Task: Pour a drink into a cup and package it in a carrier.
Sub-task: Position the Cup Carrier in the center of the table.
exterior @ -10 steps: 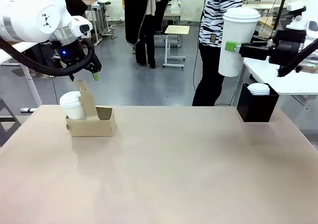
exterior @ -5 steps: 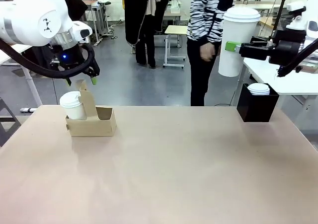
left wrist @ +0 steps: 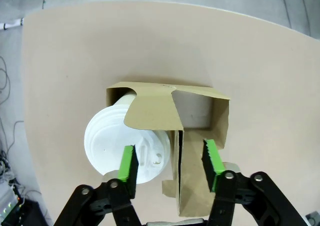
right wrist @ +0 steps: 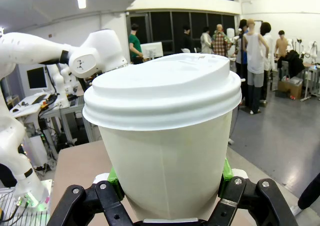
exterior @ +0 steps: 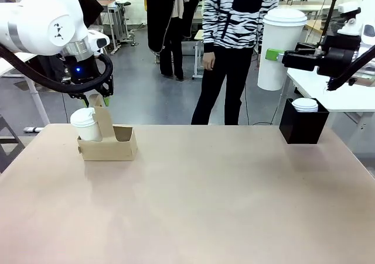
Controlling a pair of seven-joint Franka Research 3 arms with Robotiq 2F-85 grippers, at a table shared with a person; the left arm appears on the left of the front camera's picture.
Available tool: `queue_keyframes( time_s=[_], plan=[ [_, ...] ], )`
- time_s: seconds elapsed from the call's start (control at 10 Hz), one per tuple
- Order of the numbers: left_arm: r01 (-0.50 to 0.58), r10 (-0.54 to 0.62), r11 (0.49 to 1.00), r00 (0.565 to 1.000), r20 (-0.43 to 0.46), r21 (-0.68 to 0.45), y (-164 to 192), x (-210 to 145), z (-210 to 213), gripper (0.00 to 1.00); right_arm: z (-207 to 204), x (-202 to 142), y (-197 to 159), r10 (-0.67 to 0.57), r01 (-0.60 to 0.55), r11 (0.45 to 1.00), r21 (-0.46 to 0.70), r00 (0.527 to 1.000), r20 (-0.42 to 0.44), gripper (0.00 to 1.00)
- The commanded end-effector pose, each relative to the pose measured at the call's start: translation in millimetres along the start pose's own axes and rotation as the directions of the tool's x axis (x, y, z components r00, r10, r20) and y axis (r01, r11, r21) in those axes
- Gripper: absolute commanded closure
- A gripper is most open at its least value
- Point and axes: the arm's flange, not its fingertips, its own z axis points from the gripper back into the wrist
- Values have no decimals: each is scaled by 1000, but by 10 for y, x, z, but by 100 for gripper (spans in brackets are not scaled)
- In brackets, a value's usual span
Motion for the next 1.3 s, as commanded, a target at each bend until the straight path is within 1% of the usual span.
queue_keyframes(
  time_s=[0.0,0.5,0.6,0.7,0.8,1.2],
  plan=[
    [-11,11,1000,1000,3,8,-26,34,26,100,-19,26,11,7,-7,1000,0,1000,5,20],
    [3,-3,1000,1000,-13,-16,1,49,-13,100,-19,26,11,7,-7,1000,0,1000,5,20],
    [-25,25,999,1000,-8,-30,31,75,-30,100,-19,26,11,7,-7,1000,0,1000,5,20],
    [7,-12,999,994,-112,-47,30,111,-98,100,-19,26,11,7,-7,1000,0,1000,5,20],
    [-5,5,1000,1000,-3,-7,0,8,-12,100,-19,26,11,7,-7,1000,0,1000,5,20],
    [-5,5,1000,1000,-3,-7,0,8,-12,100,-19,26,11,7,-7,1000,0,1000,5,20]
  ],
)
